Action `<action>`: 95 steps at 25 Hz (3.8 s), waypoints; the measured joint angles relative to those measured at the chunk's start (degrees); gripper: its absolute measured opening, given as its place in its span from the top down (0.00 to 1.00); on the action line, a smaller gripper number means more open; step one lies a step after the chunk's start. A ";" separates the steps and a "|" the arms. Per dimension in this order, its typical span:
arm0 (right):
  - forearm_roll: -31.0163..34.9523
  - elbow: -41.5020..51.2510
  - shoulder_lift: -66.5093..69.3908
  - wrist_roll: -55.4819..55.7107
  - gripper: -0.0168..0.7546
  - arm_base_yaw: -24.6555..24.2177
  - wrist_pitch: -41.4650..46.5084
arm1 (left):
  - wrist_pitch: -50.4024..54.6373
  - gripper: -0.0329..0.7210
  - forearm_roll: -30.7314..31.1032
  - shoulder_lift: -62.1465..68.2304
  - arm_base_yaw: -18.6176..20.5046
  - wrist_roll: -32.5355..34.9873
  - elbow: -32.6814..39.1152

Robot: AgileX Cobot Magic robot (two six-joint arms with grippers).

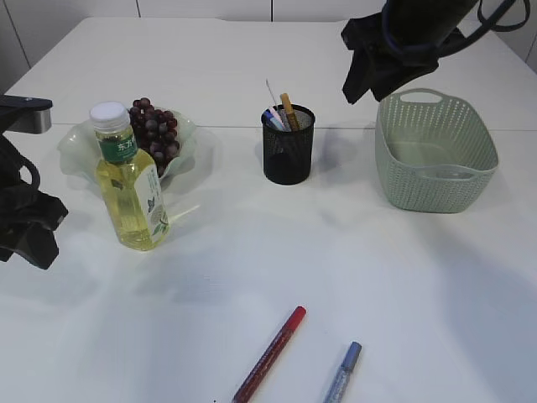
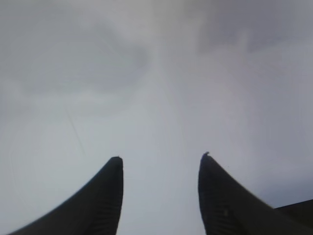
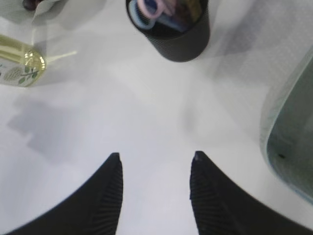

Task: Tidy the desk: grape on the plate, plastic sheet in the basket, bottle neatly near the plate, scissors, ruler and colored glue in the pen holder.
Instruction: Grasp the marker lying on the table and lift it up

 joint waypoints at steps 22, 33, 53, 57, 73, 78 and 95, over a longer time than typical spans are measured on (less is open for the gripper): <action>-8.29 47.73 -22.77 37.76 0.50 23.86 -16.68 | -3.72 0.48 -1.21 0.00 0.00 0.00 0.00; -19.34 51.75 -17.60 73.56 0.50 28.57 -21.69 | -3.79 0.48 -2.80 0.00 0.00 0.00 0.00; -13.58 51.88 -6.27 76.34 0.50 28.57 -27.39 | -3.93 0.48 -3.34 0.00 0.00 0.00 0.00; -14.50 51.88 -5.98 77.67 0.50 28.57 -27.87 | -3.93 0.48 -3.34 0.00 0.00 0.00 0.00; -15.04 51.88 -3.27 78.25 0.53 28.57 -29.09 | -3.93 0.48 -3.34 0.00 0.00 0.00 0.00; -15.04 51.88 -3.13 78.27 0.71 28.57 -29.09 | -4.07 0.48 -3.34 0.00 0.00 0.00 0.00; -13.56 51.88 -9.91 71.05 0.84 27.62 -37.03 | -4.19 0.48 -3.34 0.00 0.00 0.00 0.00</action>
